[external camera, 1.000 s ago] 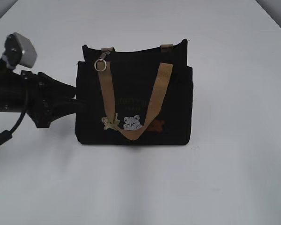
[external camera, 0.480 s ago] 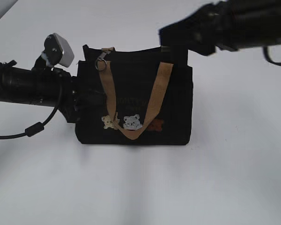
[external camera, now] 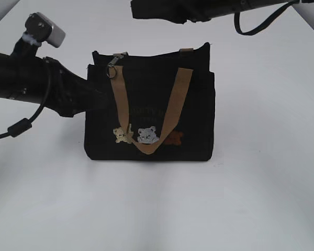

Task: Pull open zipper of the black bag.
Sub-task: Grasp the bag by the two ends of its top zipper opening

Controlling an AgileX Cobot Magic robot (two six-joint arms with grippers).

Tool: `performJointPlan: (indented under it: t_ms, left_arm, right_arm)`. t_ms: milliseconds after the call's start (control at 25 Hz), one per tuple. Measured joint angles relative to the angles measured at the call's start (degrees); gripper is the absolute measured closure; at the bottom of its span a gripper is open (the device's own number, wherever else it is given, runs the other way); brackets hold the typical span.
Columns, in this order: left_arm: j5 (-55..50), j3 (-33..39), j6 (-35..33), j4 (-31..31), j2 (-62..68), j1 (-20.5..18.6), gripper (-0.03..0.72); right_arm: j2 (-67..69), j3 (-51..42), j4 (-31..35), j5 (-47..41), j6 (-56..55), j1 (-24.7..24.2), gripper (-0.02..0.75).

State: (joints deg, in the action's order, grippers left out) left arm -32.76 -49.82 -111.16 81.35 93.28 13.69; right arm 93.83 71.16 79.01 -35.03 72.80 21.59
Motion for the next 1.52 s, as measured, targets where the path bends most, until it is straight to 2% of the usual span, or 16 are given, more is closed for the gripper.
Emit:
performJointPlan:
  t_ms: [120,320,400,560,640,720,800,840,880,1160,1440,1480,1520]
  left_arm:
    - [1.02,0.00,3.91,-4.34,-0.75,-0.20,0.251]
    - [3.16,1.41,4.93,-4.37,-0.81,-2.96,0.246]
    - [3.83,1.46,2.70,-1.19,-0.81,-3.62,0.244]
    - [-0.30,1.40,-8.12,8.94,1.59,-3.34,0.244]
    - [-2.06,1.29,-10.93,12.17,3.77,-2.76,0.251]
    - [-2.71,1.29,-12.23,13.44,5.90,-2.12,0.316]
    - [-2.85,1.29,-13.64,14.08,7.21,-1.77,0.463]
    - [-2.91,1.29,-14.23,14.46,7.44,-1.71,0.561]
    - [-3.30,1.29,-14.50,14.74,7.51,-1.59,0.620]
    - [-5.45,1.29,-15.48,16.84,7.74,-1.54,0.633]
    - [-5.64,1.29,-15.48,16.95,7.76,-1.33,0.633]
    - [-5.64,1.29,-15.48,16.98,7.76,-1.33,0.633]
    - [-5.64,1.29,-15.48,16.98,7.76,-1.33,0.633]
  right_arm:
    - [0.92,0.27,-1.07,-0.63,-0.93,0.00,0.450]
    - [1.50,0.34,-1.76,-1.80,-1.60,0.02,0.450]
    - [1.58,0.40,-1.78,-1.85,-1.60,0.14,0.450]
    - [3.03,0.50,-1.83,-1.85,-1.63,1.61,0.450]
    - [4.27,0.56,-1.89,-1.35,-1.63,3.36,0.450]
    - [5.61,0.56,-2.33,-0.07,-1.63,4.97,0.450]
    - [6.64,0.56,-2.51,2.06,-1.63,6.13,0.450]
    - [7.21,0.56,-2.57,2.90,-1.63,6.43,0.450]
    - [7.73,0.56,-2.61,3.98,-1.63,6.64,0.450]
    - [10.86,0.60,-3.76,11.46,-0.66,7.77,0.441]
    - [15.41,5.70,-0.71,12.93,-1.28,7.83,0.444]
    - [16.27,6.42,-0.67,12.53,-2.10,7.83,0.465]
    - [16.82,6.86,-0.93,12.30,-3.20,7.83,0.522]
